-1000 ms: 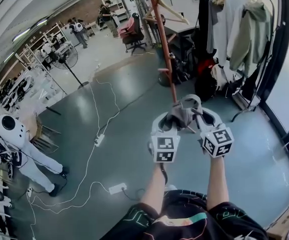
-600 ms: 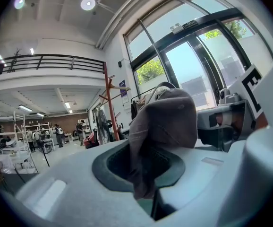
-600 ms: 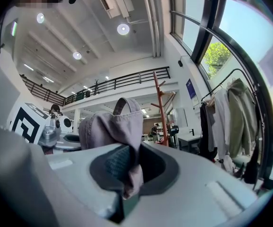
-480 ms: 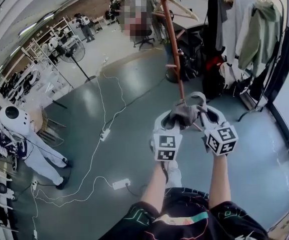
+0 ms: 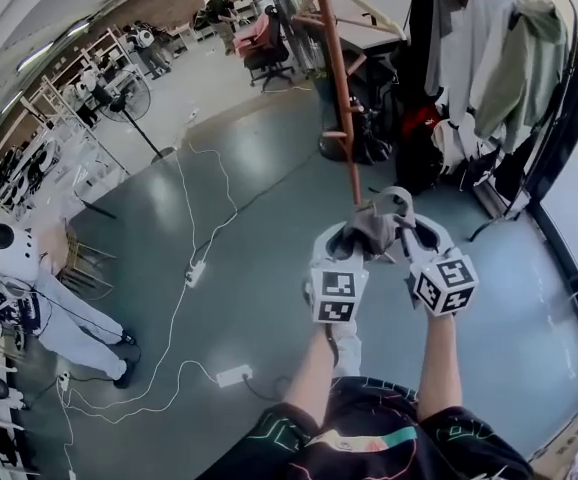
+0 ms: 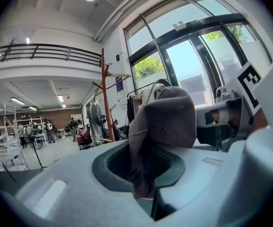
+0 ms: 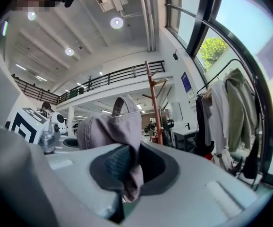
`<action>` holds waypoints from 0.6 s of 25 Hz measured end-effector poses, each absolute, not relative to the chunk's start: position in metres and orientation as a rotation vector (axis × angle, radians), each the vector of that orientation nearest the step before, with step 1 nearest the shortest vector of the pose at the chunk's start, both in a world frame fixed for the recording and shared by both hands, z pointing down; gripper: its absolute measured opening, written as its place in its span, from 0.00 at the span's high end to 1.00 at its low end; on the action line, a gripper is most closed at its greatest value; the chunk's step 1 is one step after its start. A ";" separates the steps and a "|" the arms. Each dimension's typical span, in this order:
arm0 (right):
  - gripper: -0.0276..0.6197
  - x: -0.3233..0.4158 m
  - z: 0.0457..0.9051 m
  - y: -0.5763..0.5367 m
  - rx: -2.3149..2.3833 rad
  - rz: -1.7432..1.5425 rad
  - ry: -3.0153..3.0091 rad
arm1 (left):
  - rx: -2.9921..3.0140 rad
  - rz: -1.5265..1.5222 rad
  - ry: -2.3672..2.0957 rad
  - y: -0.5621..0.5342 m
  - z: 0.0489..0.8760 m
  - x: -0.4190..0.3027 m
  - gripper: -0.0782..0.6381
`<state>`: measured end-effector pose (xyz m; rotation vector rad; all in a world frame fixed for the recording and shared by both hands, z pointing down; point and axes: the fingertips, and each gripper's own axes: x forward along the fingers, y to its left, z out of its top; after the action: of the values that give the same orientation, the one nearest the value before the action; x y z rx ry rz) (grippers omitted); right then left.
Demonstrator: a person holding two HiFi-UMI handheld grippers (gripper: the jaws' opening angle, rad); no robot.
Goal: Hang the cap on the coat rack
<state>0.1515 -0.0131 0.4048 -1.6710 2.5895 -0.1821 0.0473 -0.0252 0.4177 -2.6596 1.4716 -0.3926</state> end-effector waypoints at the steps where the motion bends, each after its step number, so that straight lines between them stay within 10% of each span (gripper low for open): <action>1: 0.92 0.156 0.408 -0.020 -1.684 -0.202 2.577 | -2.669 -0.401 1.458 -0.032 0.420 0.051 0.81; 15: 0.92 0.139 0.456 -0.138 -1.717 -0.435 2.498 | -2.735 -0.600 1.402 -0.149 0.463 0.033 0.81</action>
<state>0.1387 -0.1378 0.4563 -1.7172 2.4982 -0.4346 0.0325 -0.1491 0.4632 -2.7355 1.4018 -0.6001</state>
